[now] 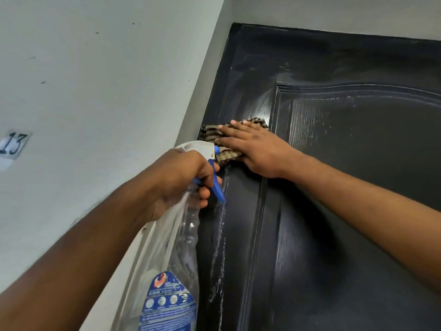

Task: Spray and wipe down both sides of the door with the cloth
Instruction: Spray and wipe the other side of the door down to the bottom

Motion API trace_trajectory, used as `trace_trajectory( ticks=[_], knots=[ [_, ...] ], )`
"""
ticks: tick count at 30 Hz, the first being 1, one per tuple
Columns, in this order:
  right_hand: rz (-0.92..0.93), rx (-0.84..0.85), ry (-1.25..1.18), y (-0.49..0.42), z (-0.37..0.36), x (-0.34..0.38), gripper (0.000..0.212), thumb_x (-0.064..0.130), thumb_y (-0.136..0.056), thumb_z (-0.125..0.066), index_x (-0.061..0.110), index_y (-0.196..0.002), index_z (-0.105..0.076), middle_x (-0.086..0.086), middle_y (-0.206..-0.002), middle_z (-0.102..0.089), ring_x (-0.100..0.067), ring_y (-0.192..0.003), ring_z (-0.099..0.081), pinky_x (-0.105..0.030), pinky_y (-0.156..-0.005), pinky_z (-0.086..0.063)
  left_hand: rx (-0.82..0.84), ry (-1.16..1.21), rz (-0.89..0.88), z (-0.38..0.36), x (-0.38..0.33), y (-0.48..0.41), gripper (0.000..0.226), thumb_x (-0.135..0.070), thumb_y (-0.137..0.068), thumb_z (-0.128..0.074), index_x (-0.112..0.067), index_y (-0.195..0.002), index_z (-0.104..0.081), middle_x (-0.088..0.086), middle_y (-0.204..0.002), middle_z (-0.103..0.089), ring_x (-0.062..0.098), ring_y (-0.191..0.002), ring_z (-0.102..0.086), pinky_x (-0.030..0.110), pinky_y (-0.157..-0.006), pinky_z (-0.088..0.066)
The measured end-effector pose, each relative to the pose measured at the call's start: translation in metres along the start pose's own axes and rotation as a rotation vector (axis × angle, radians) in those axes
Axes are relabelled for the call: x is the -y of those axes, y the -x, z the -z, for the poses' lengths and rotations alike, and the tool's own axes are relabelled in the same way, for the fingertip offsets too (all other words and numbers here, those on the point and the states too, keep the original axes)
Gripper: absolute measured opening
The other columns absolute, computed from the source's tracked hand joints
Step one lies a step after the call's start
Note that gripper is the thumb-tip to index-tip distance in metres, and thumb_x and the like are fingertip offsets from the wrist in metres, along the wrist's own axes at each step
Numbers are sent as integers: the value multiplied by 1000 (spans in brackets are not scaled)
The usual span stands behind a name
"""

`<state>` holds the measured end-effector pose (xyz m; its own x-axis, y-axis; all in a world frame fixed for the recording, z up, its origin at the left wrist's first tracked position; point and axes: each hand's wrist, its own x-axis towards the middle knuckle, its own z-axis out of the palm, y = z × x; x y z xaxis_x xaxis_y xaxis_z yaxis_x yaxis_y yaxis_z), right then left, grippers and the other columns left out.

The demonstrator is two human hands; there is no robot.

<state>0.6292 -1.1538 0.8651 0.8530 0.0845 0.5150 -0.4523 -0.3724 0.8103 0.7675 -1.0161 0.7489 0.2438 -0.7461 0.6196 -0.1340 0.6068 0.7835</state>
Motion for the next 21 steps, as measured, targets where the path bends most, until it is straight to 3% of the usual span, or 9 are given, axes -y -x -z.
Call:
trace_trajectory(
  ticks=[2, 4, 7, 9, 13, 16, 19, 21],
  knots=[
    [-47, -41, 9, -10, 2, -13, 57, 18, -91, -41, 20, -148, -39, -4, -158, -29, -26, -146, -24, -39, -119, -11, -20, -19, -5, 6, -2, 1, 31, 8, -77, -44, 1, -100, -63, 23, -94, -71, 14, -39, -41, 22, -42, -44],
    [-218, -97, 19, -40, 11, -42, 54, 16, -97, -45, 20, -149, -35, -5, -159, -26, -27, -146, -24, -40, -119, -12, -40, -40, -4, 10, -4, 0, 31, 8, -76, -44, -1, -99, -63, 22, -95, -71, 14, -39, -41, 22, -43, -43],
    [-478, -125, 23, -80, 30, -89, 54, 24, -100, -47, 20, -151, -31, -8, -160, -23, -33, -146, -23, -44, -119, -15, -59, -66, -1, 11, -5, 3, 30, 9, -77, -43, -2, -97, -63, 22, -94, -70, 15, -40, -41, 22, -42, -43],
    [-531, -142, 22, -88, 32, -95, 54, 28, -100, -48, 21, -150, -32, -9, -160, -22, -35, -146, -21, -46, -119, -16, -60, -77, 0, 13, -3, 5, 30, 10, -79, -43, -2, -97, -63, 23, -96, -70, 15, -40, -41, 22, -42, -43],
    [-361, -116, 32, -60, 13, -40, 55, 28, -98, -50, 23, -150, -32, -6, -160, -23, -32, -146, -21, -43, -119, -13, -73, -81, 2, 16, 2, 7, 33, 10, -79, -42, -2, -102, -63, 24, -100, -70, 13, -39, -41, 24, -43, -42],
    [-216, -45, -9, -5, -7, 21, 60, 20, -92, -52, 23, -150, -35, -6, -160, -23, -32, -147, -20, -42, -120, -9, -74, -69, -2, 15, 7, 15, 33, 10, -79, -42, 2, -104, -61, 22, -90, -69, 14, -39, -41, 23, -42, -41],
    [-127, -50, -70, 55, -33, 80, 64, 12, -83, -56, 19, -145, -43, -9, -157, -31, -35, -144, -27, -44, -119, -12, -101, -67, 17, 14, 18, 30, 21, 9, -76, -45, 2, -86, -62, 13, -62, -58, 15, -39, -42, 23, -40, -42],
    [-87, -24, -73, 80, -46, 102, 62, 13, -83, -53, 18, -144, -44, -8, -156, -32, -34, -144, -28, -43, -120, -13, -116, -85, 80, 15, 30, 38, 15, 6, -69, -50, 0, -76, -61, 19, -60, -58, 16, -37, -43, 24, -40, -43]
  ],
)
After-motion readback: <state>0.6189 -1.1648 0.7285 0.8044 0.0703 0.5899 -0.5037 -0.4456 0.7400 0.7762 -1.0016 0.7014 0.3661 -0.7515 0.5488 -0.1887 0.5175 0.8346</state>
